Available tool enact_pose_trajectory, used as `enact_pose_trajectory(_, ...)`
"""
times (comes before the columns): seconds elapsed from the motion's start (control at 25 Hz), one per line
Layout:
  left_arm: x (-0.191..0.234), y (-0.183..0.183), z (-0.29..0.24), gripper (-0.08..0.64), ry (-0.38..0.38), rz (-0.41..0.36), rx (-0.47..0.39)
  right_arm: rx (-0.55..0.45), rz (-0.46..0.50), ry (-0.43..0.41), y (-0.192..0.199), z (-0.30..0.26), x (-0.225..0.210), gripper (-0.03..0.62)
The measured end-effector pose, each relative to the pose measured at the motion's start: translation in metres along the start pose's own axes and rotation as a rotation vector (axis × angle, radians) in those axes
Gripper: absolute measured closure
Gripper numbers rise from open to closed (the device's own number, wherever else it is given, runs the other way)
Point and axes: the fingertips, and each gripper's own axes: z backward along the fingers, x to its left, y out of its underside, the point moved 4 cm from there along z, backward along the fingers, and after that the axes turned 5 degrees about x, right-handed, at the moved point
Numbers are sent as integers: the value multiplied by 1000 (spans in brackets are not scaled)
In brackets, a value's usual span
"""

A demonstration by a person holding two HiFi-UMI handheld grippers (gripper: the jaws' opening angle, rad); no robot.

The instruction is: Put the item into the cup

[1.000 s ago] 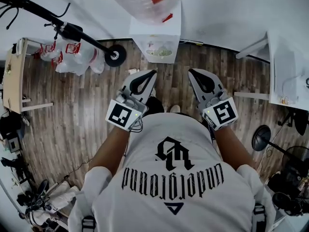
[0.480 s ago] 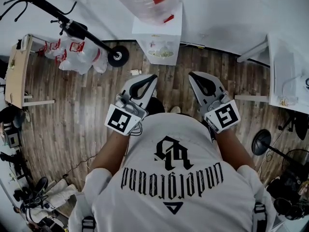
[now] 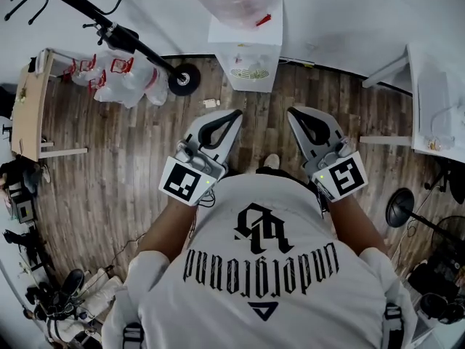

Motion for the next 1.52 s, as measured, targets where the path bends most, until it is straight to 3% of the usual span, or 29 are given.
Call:
enact_pose_trajectory(0.64,53,6,119,554,174,-4,5,-7,-4,188,-26,-35,114,588)
enact_pose_trajectory(1.12,87,25,215,554,190,-5,17,-11,-10,272,-31,-66,210,587)
enact_pose_trajectory(1.52,97,24,238,554,168,-3,-8,-5,13,265,-38,-74,230,588)
